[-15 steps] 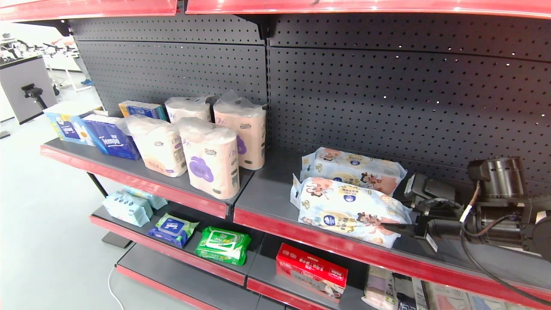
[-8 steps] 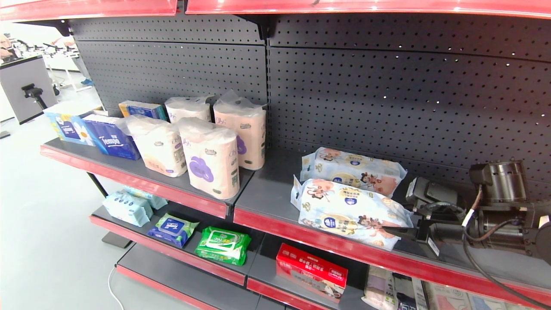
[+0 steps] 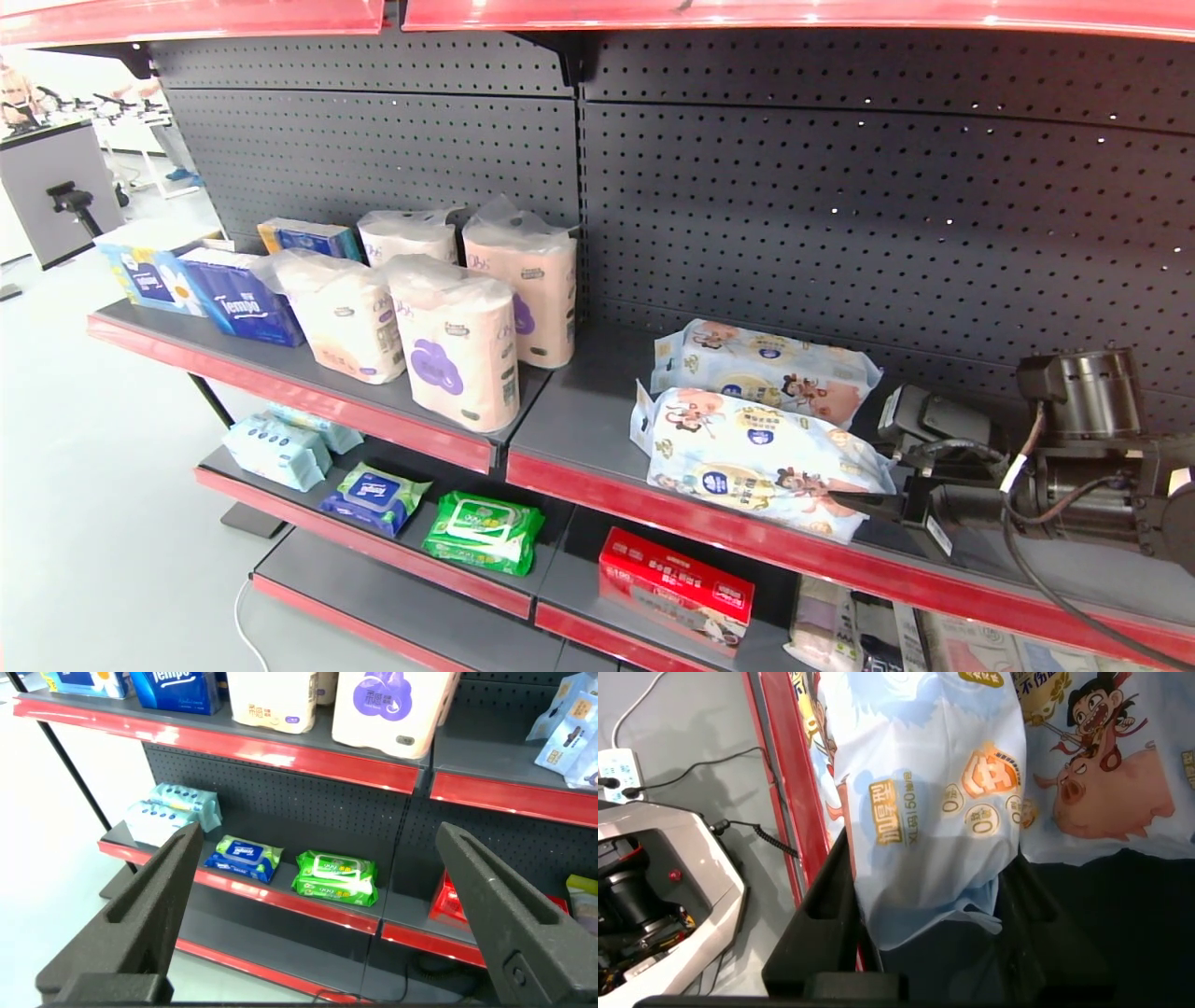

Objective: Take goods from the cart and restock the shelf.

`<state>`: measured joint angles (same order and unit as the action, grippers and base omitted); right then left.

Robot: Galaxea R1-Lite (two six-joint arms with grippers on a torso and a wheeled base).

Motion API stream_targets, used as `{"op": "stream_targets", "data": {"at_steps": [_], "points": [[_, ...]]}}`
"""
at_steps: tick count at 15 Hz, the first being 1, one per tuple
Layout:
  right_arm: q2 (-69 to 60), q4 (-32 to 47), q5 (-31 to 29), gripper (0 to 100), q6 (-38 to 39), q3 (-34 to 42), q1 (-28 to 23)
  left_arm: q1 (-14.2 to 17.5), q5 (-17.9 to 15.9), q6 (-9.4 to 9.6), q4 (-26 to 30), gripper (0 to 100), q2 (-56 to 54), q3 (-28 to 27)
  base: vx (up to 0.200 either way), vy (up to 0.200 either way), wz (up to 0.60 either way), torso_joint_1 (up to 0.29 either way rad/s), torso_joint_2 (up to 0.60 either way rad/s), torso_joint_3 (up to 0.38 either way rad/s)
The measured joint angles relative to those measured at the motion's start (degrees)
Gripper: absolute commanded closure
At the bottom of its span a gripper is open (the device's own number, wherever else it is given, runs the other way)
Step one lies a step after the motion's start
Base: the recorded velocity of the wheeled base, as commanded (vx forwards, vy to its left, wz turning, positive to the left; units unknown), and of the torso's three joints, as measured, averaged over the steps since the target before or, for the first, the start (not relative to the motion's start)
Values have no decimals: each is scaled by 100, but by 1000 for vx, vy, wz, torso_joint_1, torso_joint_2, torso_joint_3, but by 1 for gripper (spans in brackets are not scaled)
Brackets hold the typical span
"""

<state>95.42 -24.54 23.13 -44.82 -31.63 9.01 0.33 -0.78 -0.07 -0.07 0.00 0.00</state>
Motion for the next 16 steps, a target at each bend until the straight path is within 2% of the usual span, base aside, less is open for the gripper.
{"op": "stream_targets", "data": {"at_steps": [8, 9, 16], "points": [[6, -4, 0, 100, 10, -6, 72, 0, -1, -2, 0, 0, 0, 0, 0, 0, 0, 0, 0, 0], [9, -4, 2, 0, 5, -9, 72, 0, 0, 0, 0, 0, 0, 0, 0, 0, 0, 0, 0, 0], [15, 7, 18, 0, 0, -9, 44, 0, 0, 0, 0, 0, 0, 0, 0, 0, 0, 0, 0, 0]]}}
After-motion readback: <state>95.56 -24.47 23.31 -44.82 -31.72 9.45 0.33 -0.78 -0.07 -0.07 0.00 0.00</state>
